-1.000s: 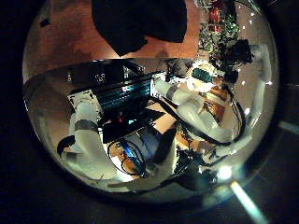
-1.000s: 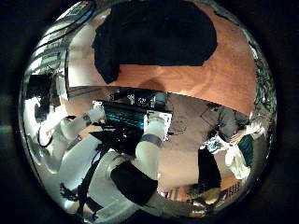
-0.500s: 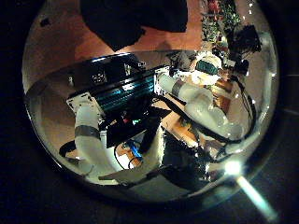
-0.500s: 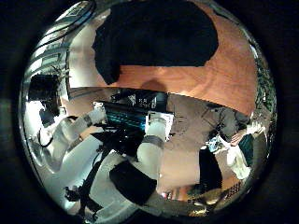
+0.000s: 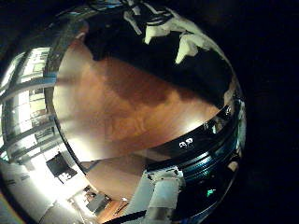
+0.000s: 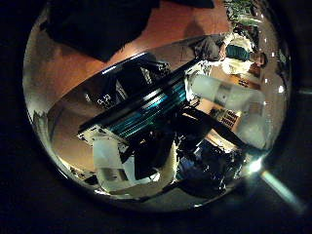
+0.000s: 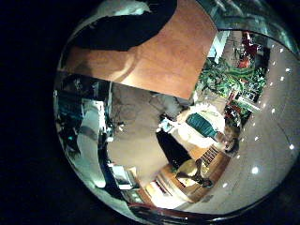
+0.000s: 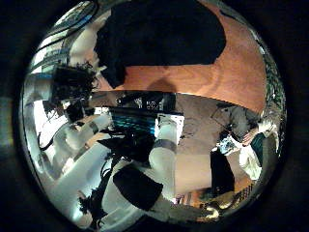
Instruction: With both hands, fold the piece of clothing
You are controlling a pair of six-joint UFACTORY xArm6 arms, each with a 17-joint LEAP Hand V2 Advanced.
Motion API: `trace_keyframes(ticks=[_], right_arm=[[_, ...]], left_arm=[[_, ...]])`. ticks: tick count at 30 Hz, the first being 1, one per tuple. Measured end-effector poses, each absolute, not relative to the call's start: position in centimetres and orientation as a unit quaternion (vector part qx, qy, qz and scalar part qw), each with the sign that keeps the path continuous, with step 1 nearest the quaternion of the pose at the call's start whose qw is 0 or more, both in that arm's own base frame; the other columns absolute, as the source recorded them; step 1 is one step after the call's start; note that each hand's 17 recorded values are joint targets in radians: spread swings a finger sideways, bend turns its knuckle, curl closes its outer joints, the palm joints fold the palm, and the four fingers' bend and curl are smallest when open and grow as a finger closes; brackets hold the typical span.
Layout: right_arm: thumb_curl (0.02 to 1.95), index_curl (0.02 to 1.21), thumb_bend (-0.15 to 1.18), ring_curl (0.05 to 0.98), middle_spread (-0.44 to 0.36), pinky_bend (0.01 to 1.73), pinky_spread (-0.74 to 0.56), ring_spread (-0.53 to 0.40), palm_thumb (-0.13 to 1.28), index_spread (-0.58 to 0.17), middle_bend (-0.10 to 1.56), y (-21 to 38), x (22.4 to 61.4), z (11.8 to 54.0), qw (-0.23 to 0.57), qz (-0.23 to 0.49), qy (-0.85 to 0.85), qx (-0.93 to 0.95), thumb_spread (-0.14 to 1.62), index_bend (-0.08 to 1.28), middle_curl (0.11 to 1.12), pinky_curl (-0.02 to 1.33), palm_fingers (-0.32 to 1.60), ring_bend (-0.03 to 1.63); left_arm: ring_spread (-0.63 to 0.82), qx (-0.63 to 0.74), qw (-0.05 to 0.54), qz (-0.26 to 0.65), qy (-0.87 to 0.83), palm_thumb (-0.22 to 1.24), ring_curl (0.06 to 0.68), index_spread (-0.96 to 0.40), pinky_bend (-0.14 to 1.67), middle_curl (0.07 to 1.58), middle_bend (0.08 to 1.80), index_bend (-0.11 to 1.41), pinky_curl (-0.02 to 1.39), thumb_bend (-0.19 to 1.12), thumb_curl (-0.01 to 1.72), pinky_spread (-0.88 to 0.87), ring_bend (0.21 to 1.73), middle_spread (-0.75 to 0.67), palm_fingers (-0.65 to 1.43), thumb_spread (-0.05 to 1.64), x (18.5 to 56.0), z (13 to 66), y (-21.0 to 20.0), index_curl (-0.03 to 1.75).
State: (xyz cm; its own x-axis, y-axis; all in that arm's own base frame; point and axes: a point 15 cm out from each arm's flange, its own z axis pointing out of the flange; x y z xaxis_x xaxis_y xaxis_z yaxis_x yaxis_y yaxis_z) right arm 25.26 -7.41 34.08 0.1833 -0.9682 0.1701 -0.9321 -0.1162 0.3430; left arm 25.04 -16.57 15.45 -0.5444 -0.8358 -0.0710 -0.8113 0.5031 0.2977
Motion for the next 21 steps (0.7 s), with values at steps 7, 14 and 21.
trace_keyframes(ticks=[7,14,21], right_arm=[[0.22,0.3,-0.02,0.215,-0.04,0.62,0.31,0.054,0.15,-0.376,0.22,-7.2,25.0,34.2,0.192,-0.049,-0.641,0.742,1.18,0.17,0.36,0.15,0.24,0.59],[0.22,0.3,-0.02,0.214,-0.041,0.6,0.32,0.054,0.14,-0.378,0.22,-6.7,24.8,34.1,0.197,-0.053,-0.639,0.742,1.17,0.17,0.36,0.16,0.24,0.58],[0.23,0.3,-0.02,0.215,-0.05,0.59,0.33,0.054,0.14,-0.378,0.23,-6.7,24.8,34.1,0.197,-0.053,-0.641,0.74,1.15,0.17,0.36,0.16,0.25,0.57]], left_arm=[[0.49,0.486,-0.016,-0.137,-0.863,0.13,0.206,0.14,0.48,0.34,0.26,0.14,0.32,-0.03,0.3,0.47,0.74,0.41,0.05,0.94,26.8,13.1,-15.8,0.26],[0.31,0.491,-0.024,-0.129,-0.861,0.17,0.206,0.11,0.39,0.44,0.49,0.18,0.3,-0.02,0.31,0.35,0.75,0.17,0.28,0.94,28.2,12.4,-16.2,0.28],[-0.12,0.499,-0.022,-0.127,-0.857,0.21,0.25,-0.04,0.46,0.59,0.77,0.22,0.31,-0.02,0.31,0.0,0.91,-0.08,0.69,0.97,29.9,12.3,-16.8,0.34]])
